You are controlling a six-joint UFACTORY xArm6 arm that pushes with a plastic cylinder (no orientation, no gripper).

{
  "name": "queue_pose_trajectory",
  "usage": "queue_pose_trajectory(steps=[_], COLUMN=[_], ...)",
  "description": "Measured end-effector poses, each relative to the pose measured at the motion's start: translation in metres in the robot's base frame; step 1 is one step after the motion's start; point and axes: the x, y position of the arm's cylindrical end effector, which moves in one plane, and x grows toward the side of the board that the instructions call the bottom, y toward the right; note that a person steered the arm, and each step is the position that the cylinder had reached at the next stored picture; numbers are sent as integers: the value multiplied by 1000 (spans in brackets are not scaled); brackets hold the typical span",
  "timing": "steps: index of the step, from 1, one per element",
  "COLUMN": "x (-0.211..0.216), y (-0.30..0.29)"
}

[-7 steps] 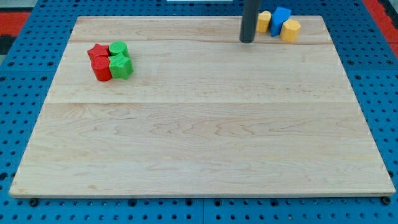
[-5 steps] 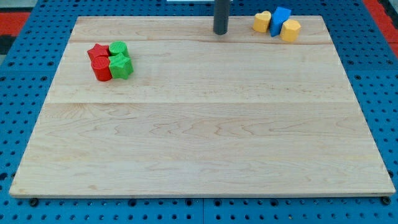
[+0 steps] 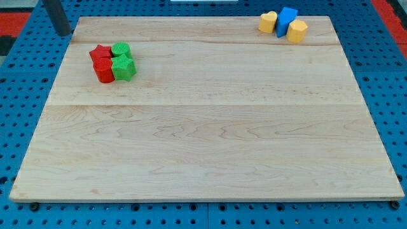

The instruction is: Push the green circle away from red star

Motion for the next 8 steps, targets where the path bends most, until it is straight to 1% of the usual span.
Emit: queue_pose_trajectory(steps=[2,3,4,5,6,7,8], x=[53,80,78,60,54,55,57], y=[3,23,114,212,252,219,165])
